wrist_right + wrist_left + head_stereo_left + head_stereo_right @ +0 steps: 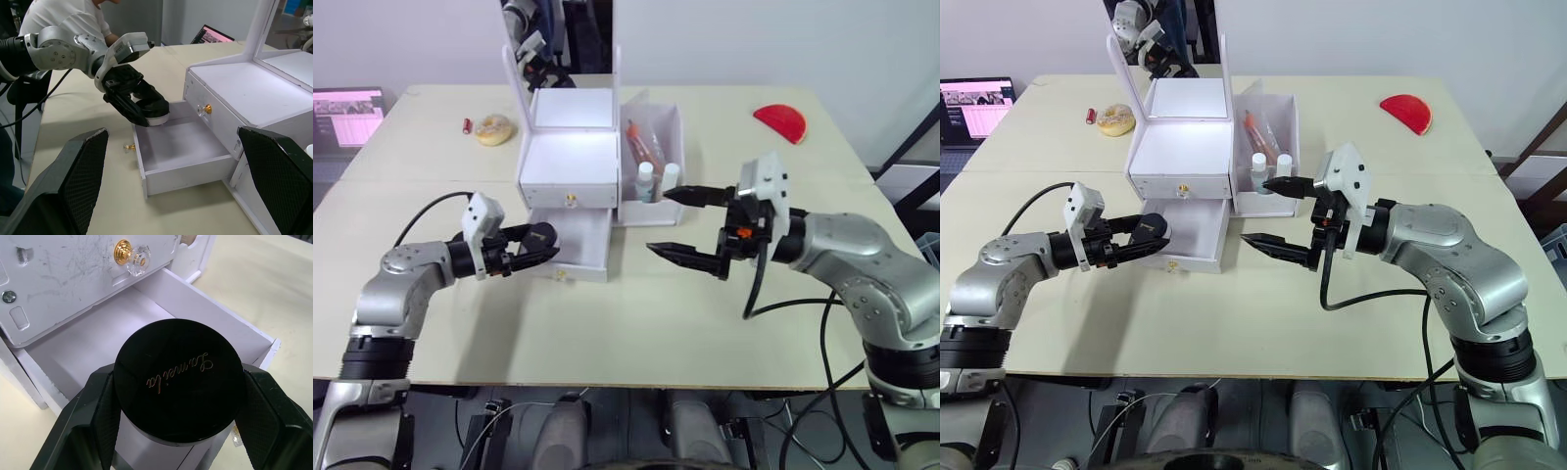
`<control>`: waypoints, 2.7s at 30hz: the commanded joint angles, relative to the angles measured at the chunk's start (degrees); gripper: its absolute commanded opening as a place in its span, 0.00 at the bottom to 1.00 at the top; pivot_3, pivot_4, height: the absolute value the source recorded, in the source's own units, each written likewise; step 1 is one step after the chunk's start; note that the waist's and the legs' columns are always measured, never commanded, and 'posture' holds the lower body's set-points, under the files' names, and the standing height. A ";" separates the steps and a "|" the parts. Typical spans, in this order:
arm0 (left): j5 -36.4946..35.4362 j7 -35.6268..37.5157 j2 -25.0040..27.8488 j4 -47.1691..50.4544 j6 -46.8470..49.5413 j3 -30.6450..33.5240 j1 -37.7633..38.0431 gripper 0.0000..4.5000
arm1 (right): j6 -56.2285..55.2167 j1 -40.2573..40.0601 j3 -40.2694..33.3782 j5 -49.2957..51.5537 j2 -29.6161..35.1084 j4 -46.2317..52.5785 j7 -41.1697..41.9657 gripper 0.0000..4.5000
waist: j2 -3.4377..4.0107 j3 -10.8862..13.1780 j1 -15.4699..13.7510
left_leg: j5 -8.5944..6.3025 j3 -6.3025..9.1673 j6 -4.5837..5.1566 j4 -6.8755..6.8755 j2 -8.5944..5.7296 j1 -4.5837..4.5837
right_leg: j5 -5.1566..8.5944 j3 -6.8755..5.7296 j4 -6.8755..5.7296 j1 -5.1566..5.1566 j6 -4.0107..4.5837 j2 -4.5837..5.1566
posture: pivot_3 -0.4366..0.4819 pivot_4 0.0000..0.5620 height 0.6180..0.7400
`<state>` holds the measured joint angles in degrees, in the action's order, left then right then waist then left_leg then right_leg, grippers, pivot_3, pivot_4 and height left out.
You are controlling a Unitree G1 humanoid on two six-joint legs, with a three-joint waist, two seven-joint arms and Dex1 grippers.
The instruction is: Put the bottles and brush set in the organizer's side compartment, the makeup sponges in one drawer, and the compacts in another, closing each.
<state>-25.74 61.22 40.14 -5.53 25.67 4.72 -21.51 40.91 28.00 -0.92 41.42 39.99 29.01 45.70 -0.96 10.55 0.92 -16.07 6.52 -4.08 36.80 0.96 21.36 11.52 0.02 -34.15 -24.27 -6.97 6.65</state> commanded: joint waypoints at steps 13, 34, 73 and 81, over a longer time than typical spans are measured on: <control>0.02 -1.60 1.03 0.19 2.28 1.52 -1.33 0.99 | -0.58 0.92 -1.42 0.83 0.16 1.40 -0.30 1.00 | 0.00 0.00 0.04 | 0.00 0.00 0.00 0.00 0.00 -0.01 | 0.00 0.00 -0.01 0.00 0.00 0.00 | 0.48 0.27 1.00; -6.99 5.21 19.36 5.60 8.01 28.75 18.82 0.99 | -5.45 -8.98 -12.80 -0.30 9.16 -4.18 8.54 1.00 | -0.05 0.05 -0.04 | -0.01 -0.01 0.00 -0.10 0.00 0.08 | 0.11 0.01 0.11 -0.07 -0.08 0.01 | 0.48 0.27 1.00; -4.03 -17.57 -0.96 17.63 4.63 30.97 30.75 0.99 | -1.44 1.91 -2.95 1.15 3.19 -3.86 6.90 1.00 | -0.25 -0.09 -0.24 | 0.07 -0.02 -0.14 -0.49 0.03 -0.14 | 0.08 0.04 0.00 -0.14 0.11 0.00 | 0.48 0.27 1.00; 3.47 -26.24 -3.09 9.06 1.81 20.80 19.37 0.99 | -0.40 9.00 7.68 -3.48 -0.24 -3.38 7.60 1.00 | -0.27 -0.11 -0.17 | 0.09 -0.01 -0.15 -0.45 0.00 -0.11 | 0.07 0.03 0.01 -0.14 0.12 0.00 | 0.48 0.27 1.00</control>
<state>-24.15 36.71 36.82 4.86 29.34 26.52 -0.45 41.26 35.64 6.08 38.98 40.17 24.57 53.18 -1.23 10.44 0.75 -15.98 6.51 -4.23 36.35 0.96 21.25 11.60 0.05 -34.14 -24.41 -6.85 6.63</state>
